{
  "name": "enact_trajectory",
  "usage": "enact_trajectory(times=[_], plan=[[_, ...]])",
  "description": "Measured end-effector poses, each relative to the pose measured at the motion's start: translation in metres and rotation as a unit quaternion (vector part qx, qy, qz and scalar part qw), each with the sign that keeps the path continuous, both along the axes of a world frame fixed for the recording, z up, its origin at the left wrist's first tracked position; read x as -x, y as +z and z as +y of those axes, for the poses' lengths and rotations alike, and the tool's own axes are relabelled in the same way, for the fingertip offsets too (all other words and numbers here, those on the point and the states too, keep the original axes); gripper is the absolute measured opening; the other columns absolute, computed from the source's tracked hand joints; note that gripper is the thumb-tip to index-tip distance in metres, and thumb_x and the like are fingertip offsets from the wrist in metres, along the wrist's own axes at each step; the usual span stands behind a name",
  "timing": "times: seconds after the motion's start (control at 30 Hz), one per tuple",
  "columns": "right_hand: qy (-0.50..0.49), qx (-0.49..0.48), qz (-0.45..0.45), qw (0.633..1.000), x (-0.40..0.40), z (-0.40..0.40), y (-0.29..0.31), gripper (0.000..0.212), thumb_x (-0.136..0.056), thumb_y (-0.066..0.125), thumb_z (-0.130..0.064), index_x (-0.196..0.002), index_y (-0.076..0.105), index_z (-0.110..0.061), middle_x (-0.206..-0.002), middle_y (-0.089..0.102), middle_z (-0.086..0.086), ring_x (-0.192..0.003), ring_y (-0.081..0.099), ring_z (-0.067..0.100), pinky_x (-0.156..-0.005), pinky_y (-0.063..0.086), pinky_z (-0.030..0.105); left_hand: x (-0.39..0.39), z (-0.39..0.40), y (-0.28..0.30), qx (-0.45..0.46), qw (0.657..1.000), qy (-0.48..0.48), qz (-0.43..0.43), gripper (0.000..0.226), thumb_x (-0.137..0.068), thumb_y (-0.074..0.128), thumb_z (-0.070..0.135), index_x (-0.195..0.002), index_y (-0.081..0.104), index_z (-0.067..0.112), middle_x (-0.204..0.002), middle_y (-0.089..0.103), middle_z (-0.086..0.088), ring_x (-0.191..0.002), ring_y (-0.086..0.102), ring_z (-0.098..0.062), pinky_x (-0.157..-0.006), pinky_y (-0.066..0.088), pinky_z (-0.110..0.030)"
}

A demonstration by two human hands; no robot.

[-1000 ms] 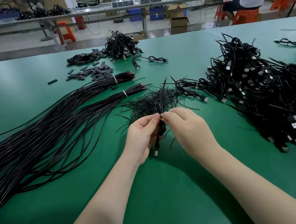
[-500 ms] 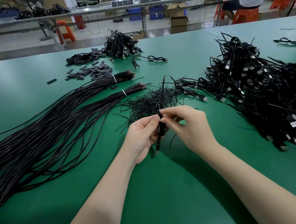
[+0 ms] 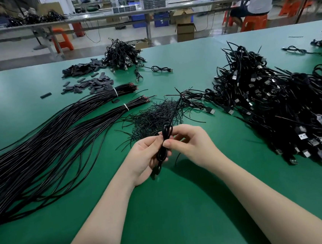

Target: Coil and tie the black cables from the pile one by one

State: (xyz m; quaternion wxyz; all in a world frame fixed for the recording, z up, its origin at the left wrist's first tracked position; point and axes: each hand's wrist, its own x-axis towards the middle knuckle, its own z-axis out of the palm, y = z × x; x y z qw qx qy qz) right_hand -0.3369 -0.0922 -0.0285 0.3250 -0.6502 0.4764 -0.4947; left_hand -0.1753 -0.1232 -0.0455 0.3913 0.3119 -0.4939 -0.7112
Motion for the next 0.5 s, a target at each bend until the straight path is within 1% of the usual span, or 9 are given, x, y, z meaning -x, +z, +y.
enact_trajectory(times=[0.1,0.2,0.27,0.33,0.37,0.4,0.43,0.47,0.5], plan=[[0.006,-0.014,-0.026,1.0,-0.002,0.003,0.002,0.018,-0.081,0.076,-0.016,-0.085,0.073,-0.034,-0.079,0.07,-0.008,-0.073,0.062,0.007,-0.069,0.055,0.029,0.005,0.002,-0.001,0.001,1.0,0.024,0.007,0.027,-0.083,0.059,0.034,-0.088,0.079,0.016,-0.079,0.072,-0.001,-0.069,0.066,-0.009,-0.061,0.053,-0.02],[-0.012,-0.042,-0.179,0.983,-0.001,0.008,0.021,0.008,-0.081,0.075,-0.011,-0.084,0.075,-0.019,-0.087,0.075,0.003,-0.077,0.067,0.012,-0.072,0.055,0.025,0.011,0.002,-0.001,-0.012,0.997,0.068,0.03,0.037,-0.085,0.056,0.04,-0.099,0.075,0.011,-0.096,0.073,-0.01,-0.086,0.069,-0.018,-0.074,0.057,-0.027],[-0.046,-0.018,-0.243,0.969,0.013,0.013,0.044,0.003,-0.082,0.073,-0.017,-0.081,0.075,-0.018,-0.085,0.075,0.004,-0.082,0.068,0.014,-0.08,0.054,0.027,0.009,0.001,0.001,-0.045,0.994,0.078,0.068,0.039,-0.084,0.058,0.042,-0.101,0.077,0.012,-0.101,0.073,-0.01,-0.093,0.07,-0.02,-0.076,0.057,-0.028],[-0.101,0.024,-0.249,0.963,0.041,0.018,0.072,0.007,-0.087,0.069,-0.022,-0.08,0.071,-0.021,-0.078,0.072,-0.003,-0.078,0.068,0.015,-0.079,0.055,0.031,0.005,-0.001,0.002,-0.063,0.99,0.083,0.092,0.037,-0.083,0.061,0.04,-0.102,0.077,0.013,-0.101,0.073,-0.009,-0.094,0.07,-0.02,-0.075,0.056,-0.026],[-0.161,0.06,-0.209,0.963,0.058,0.022,0.087,0.009,-0.09,0.065,-0.023,-0.082,0.068,-0.023,-0.073,0.069,-0.008,-0.073,0.068,0.013,-0.073,0.056,0.028,0.004,-0.001,0.002,-0.062,0.99,0.088,0.092,0.035,-0.082,0.063,0.039,-0.102,0.077,0.014,-0.1,0.073,-0.008,-0.093,0.07,-0.019,-0.075,0.056,-0.026],[-0.242,0.104,-0.135,0.955,0.078,0.026,0.101,0.011,-0.094,0.061,-0.024,-0.084,0.065,-0.023,-0.07,0.065,-0.011,-0.069,0.066,0.008,-0.068,0.054,0.024,0.005,0.0,0.001,-0.057,0.99,0.091,0.087,0.034,-0.082,0.064,0.038,-0.102,0.077,0.015,-0.098,0.073,-0.006,-0.092,0.07,-0.018,-0.074,0.056,-0.025],[-0.33,0.153,-0.029,0.931,0.1,0.03,0.114,0.014,-0.096,0.055,-0.026,-0.087,0.065,-0.022,-0.07,0.064,-0.012,-0.068,0.063,0.004,-0.066,0.051,0.021,0.006,0.0,0.0,-0.049,0.991,0.091,0.08,0.032,-0.081,0.065,0.037,-0.102,0.077,0.016,-0.096,0.072,-0.005,-0.09,0.069,-0.017,-0.074,0.056,-0.025],[-0.415,0.184,0.098,0.886,0.124,0.032,0.122,0.017,-0.097,0.05,-0.028,-0.093,0.065,-0.019,-0.076,0.065,-0.007,-0.073,0.062,0.006,-0.066,0.048,0.022,0.006,0.001,-0.001,-0.042,0.992,0.09,0.076,0.032,-0.08,0.066,0.037,-0.102,0.077,0.017,-0.094,0.072,-0.004,-0.088,0.069,-0.016,-0.074,0.056,-0.025],[-0.488,0.183,0.22,0.825,0.15,0.032,0.127,0.023,-0.097,0.046,-0.027,-0.1,0.065,-0.015,-0.085,0.066,0.005,-0.083,0.062,0.019,-0.069,0.044,0.03,0.006,0.002,-0.001,-0.038,0.993,0.09,0.073,0.031,-0.079,0.067,0.036,-0.102,0.077,0.017,-0.093,0.072,-0.003,-0.087,0.068,-0.015,-0.073,0.055,-0.025]])
